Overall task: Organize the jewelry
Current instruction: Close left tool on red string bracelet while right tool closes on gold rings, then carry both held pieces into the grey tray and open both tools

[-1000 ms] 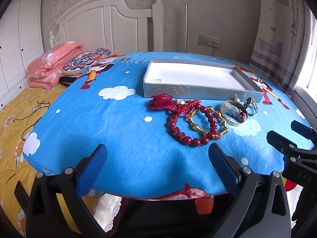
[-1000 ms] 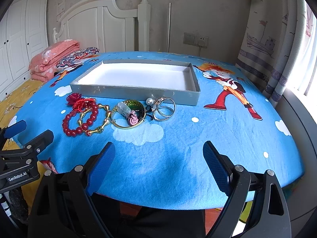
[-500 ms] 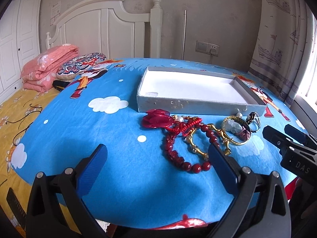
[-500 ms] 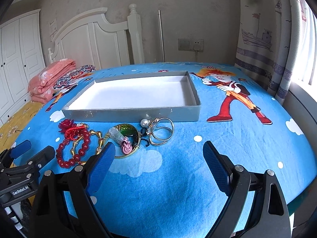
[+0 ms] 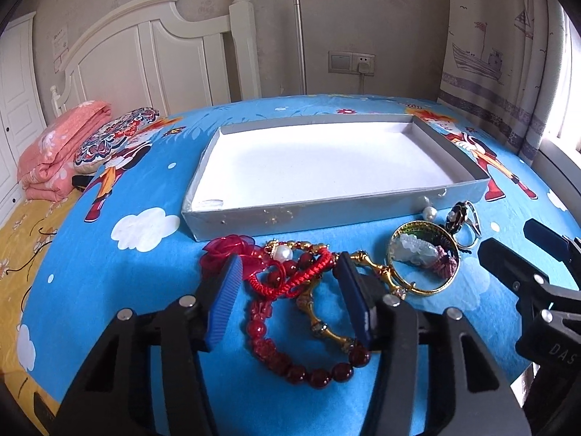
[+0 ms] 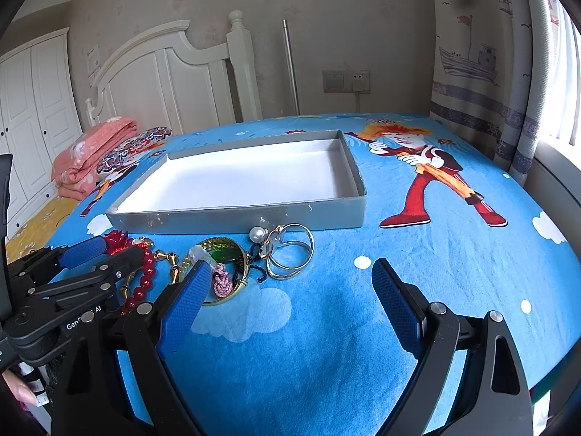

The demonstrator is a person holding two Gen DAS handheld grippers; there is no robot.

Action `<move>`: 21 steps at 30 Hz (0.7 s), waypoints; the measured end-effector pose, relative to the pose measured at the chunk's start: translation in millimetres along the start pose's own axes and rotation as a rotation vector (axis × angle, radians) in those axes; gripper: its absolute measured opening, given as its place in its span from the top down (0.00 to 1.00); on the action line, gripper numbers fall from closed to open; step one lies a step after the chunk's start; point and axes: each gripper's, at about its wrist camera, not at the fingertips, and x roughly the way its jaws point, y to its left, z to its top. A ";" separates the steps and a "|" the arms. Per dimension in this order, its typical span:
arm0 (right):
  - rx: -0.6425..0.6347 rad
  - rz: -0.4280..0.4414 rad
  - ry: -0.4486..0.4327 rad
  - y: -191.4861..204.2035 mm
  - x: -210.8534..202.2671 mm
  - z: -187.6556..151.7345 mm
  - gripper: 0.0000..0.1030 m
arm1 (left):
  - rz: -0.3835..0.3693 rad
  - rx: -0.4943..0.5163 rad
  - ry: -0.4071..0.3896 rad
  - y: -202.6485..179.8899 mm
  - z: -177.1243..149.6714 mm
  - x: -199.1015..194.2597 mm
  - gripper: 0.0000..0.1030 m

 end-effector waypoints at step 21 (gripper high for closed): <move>-0.027 -0.048 0.125 15.4 43.4 25.6 0.64 | -0.065 -0.095 -0.074 40.7 -6.9 -20.8 0.95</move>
